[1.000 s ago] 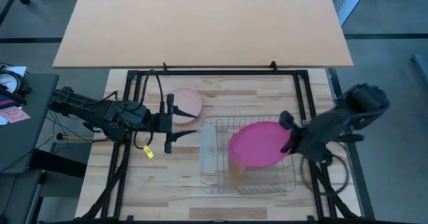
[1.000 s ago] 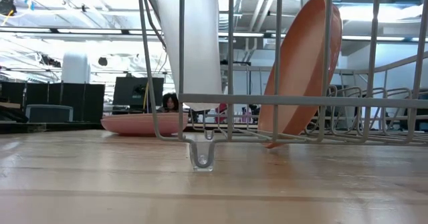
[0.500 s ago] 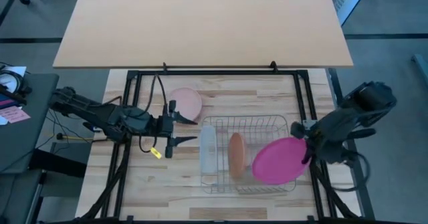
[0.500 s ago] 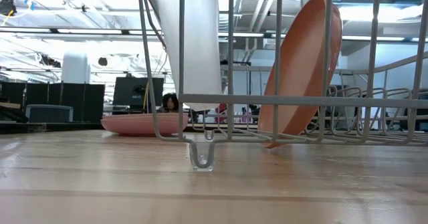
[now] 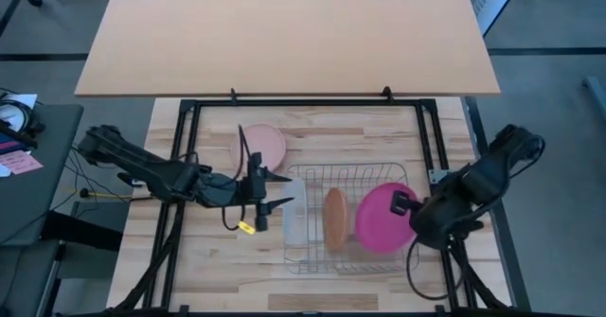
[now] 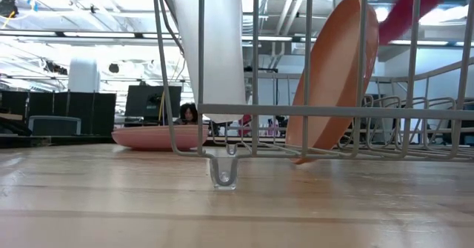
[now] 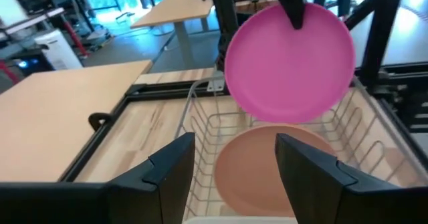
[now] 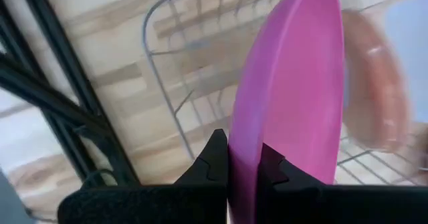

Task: Sort dishes
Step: Put the pink plate in the dish rack

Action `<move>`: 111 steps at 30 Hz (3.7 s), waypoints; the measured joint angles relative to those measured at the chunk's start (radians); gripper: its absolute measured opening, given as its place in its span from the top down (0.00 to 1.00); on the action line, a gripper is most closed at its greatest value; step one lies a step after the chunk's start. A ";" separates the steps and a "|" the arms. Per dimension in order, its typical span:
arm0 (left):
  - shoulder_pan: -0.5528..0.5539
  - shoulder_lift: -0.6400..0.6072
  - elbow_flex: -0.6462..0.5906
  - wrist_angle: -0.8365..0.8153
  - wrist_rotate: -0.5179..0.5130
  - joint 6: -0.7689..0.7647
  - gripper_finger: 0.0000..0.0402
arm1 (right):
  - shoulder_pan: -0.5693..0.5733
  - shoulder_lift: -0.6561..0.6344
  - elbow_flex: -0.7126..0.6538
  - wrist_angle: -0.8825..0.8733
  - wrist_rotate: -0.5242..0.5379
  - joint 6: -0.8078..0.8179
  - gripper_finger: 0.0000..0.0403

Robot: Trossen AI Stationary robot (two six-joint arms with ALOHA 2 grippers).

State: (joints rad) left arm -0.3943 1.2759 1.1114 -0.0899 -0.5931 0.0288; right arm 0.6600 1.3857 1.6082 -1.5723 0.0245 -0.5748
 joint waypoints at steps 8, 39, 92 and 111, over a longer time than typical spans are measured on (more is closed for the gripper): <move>0.000 0.019 0.000 0.038 -0.016 0.016 0.50 | -0.019 0.002 -0.070 0.003 0.031 -0.080 0.95; 0.003 0.018 0.000 0.027 -0.020 0.111 0.50 | -0.144 0.189 -0.071 -0.001 0.032 -0.265 0.95; 0.003 0.018 0.000 -0.010 -0.019 0.060 0.50 | -0.179 0.189 0.006 0.002 -0.120 -0.202 0.96; 0.023 0.034 0.000 0.150 0.006 0.109 0.50 | -0.149 -0.072 0.006 0.001 -0.021 0.050 0.96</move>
State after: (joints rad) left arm -0.3710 1.3096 1.1115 0.0605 -0.5875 0.1381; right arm 0.5114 1.3138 1.6138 -1.5716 0.0030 -0.5252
